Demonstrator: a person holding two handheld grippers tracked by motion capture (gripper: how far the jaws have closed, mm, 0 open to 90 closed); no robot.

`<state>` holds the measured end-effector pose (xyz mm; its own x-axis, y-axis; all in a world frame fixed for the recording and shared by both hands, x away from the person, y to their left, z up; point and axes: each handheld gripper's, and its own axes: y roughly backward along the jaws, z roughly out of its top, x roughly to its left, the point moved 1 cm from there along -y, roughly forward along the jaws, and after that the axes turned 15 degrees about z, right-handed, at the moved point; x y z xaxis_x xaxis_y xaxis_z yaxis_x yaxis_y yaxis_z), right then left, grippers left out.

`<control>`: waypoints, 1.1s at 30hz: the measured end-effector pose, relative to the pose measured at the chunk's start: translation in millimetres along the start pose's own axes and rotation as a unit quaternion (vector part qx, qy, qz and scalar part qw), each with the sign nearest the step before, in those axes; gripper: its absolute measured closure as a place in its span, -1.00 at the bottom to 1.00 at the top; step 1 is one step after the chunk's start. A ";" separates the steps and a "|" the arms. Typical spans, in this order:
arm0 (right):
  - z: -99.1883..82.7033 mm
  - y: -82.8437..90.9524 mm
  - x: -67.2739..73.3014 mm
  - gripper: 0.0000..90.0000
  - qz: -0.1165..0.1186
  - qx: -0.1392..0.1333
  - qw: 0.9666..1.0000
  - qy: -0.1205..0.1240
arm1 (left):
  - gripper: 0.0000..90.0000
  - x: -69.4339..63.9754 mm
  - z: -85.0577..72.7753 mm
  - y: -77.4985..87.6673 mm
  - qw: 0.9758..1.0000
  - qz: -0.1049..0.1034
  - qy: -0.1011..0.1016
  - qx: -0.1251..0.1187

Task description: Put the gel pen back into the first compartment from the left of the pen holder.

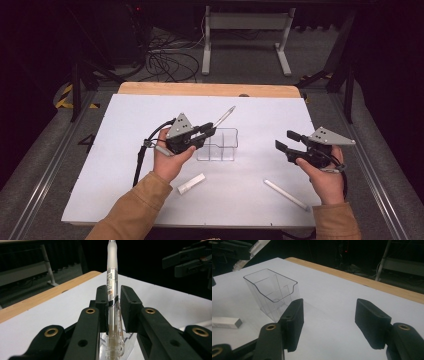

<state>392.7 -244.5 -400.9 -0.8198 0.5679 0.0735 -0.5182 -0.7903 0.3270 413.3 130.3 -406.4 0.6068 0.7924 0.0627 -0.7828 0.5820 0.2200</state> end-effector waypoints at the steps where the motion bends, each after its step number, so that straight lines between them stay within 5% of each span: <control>1: -0.1 -0.1 0.0 -0.09 0.000 0.000 1.000 0.000 | 0.72 1.7 -1.3 -1.4 1.000 0.002 0.001 -0.002; 17: 0.1 -0.1 0.1 -0.09 0.004 -0.002 1.000 0.000 | 0.71 14.0 -16.3 -16.1 0.999 -0.009 0.029 -0.013; 33: 0.5 -1.7 1.7 -0.10 0.008 -0.001 1.000 0.002 | 0.71 15.0 -29.8 -17.9 0.999 -0.003 0.030 0.014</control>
<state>392.3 -242.0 -400.9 -0.8294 0.5538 0.0741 -0.5052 -0.8000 0.3236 432.3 137.2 -438.4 0.6018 0.7986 0.0033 -0.7743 0.5825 0.2473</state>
